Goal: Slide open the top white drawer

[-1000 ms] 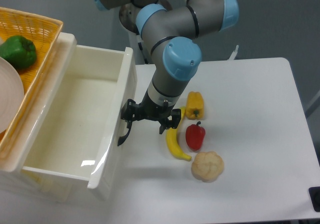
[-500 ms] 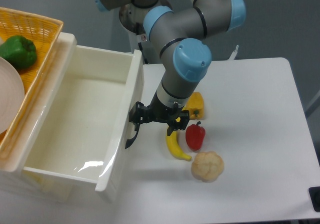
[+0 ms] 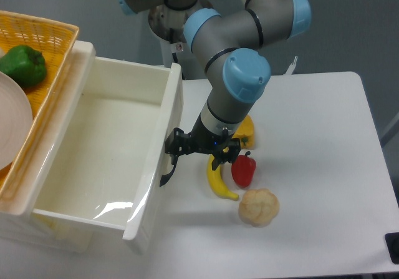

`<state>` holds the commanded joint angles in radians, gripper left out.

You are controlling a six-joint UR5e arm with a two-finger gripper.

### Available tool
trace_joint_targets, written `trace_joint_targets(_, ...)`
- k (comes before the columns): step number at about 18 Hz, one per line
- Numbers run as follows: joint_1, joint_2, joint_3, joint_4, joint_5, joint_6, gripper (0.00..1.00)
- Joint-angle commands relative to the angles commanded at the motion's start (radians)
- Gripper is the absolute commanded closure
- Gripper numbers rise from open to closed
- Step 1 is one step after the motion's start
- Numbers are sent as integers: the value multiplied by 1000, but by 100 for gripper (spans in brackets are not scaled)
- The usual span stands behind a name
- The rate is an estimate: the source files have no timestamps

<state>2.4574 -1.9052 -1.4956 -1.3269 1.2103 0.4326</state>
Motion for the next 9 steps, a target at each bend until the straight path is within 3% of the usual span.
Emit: trace_joint_targets(9, 2, 2, -3, -11, -69, -2, 0)
